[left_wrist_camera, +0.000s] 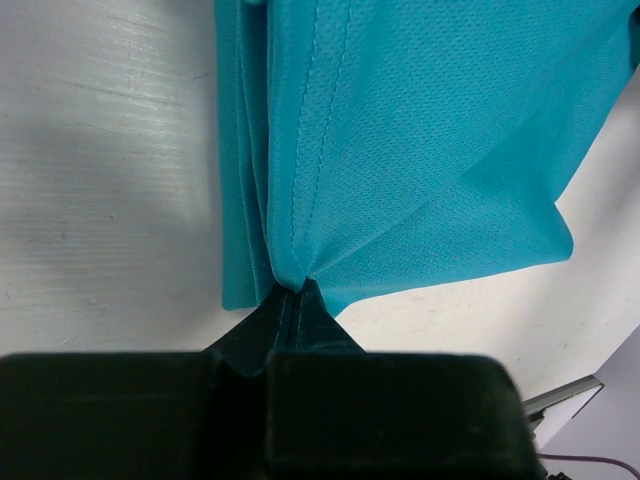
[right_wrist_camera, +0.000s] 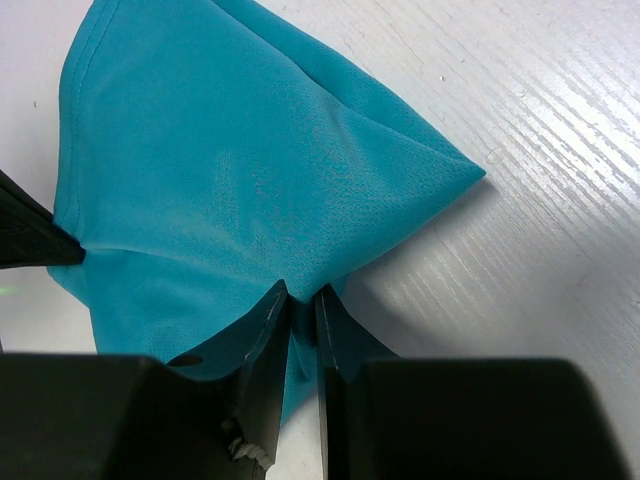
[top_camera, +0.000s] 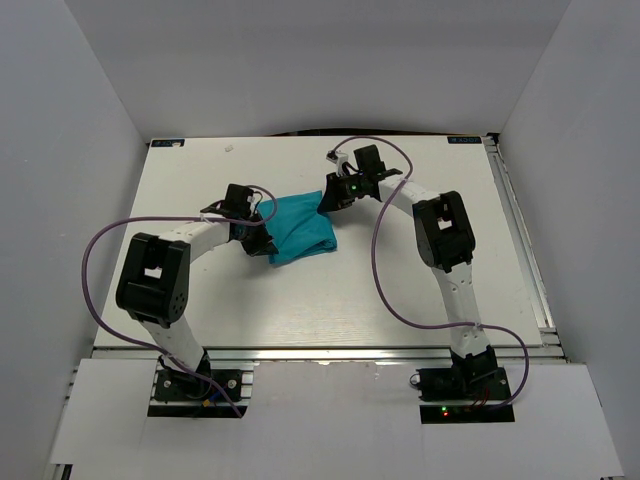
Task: Fold and stack the t-shirts
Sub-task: Smooth out the square-folded T-shirt at the center of the board.
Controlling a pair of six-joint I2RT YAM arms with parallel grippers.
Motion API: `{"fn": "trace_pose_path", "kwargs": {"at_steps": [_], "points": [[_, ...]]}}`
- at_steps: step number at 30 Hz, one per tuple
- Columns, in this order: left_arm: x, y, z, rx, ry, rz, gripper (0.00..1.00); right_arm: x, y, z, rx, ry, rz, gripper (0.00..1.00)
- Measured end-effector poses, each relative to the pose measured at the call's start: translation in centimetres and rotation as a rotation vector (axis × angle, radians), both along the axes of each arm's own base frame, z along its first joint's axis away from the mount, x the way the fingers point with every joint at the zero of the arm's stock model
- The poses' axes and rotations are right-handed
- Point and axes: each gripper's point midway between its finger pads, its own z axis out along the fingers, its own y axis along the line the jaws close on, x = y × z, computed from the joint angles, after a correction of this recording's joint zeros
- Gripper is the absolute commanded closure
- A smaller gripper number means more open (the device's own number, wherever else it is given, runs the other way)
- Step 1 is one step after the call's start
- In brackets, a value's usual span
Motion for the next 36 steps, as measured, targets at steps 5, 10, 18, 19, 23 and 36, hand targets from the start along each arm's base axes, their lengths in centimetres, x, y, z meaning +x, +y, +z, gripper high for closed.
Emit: {"fn": "trace_pose_path", "kwargs": {"at_steps": [5,10,18,19,23,36], "points": [[0.1,0.1,0.2,0.012,-0.001,-0.007,1.0,0.2,-0.1,-0.2,-0.01,-0.005,-0.009,0.84],[0.6,0.4,0.8,0.031,-0.015,-0.008,1.0,0.3,-0.2,-0.5,-0.023,-0.009,-0.016,0.88],[1.6,2.1,1.5,0.056,-0.034,0.017,1.0,0.4,-0.2,-1.0,-0.035,-0.009,-0.022,0.89],[1.7,2.4,1.4,0.061,-0.035,0.02,1.0,0.3,-0.2,-1.0,-0.035,-0.009,-0.021,0.89],[1.9,3.3,1.3,0.074,-0.037,0.025,1.0,0.2,0.0,-1.0,-0.034,-0.009,-0.016,0.89],[1.7,4.1,-0.2,0.113,-0.009,0.011,0.47,-0.1,0.2,-1.0,-0.033,-0.013,-0.003,0.51]]}}
